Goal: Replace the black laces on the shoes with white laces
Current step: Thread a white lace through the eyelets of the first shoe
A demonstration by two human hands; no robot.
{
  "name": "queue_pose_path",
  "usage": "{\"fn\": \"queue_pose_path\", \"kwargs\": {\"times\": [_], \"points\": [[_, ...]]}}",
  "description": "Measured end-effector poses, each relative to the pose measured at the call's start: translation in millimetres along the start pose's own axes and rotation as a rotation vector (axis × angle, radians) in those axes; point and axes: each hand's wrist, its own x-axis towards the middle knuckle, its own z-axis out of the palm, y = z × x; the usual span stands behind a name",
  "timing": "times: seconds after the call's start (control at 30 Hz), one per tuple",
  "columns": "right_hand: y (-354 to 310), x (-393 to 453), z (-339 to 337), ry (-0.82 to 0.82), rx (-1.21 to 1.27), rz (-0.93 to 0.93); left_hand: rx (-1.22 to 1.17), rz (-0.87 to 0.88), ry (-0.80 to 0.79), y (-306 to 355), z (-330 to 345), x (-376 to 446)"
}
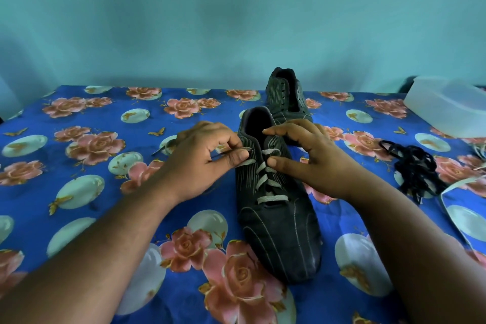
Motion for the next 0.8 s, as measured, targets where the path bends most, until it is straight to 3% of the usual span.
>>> {"fn": "queue_pose_path", "kwargs": {"times": [0.17,0.43,0.8], "points": [[-0.8,-0.3,0.4,0.031,-0.027,-0.023,-0.122,-0.060,-0.021,-2.4,-3.7,-0.2],[-13.4,1.7,-1.9,0.235,-0.051,-0.298,-0.303,-0.127,-0.064,10.0,-4.8,-1.1],[-13.8,4.7,14.8,0.136,0.138,-0.116,-0.553,-0.267,-0.037,15.2,-6.2,0.2]]}}
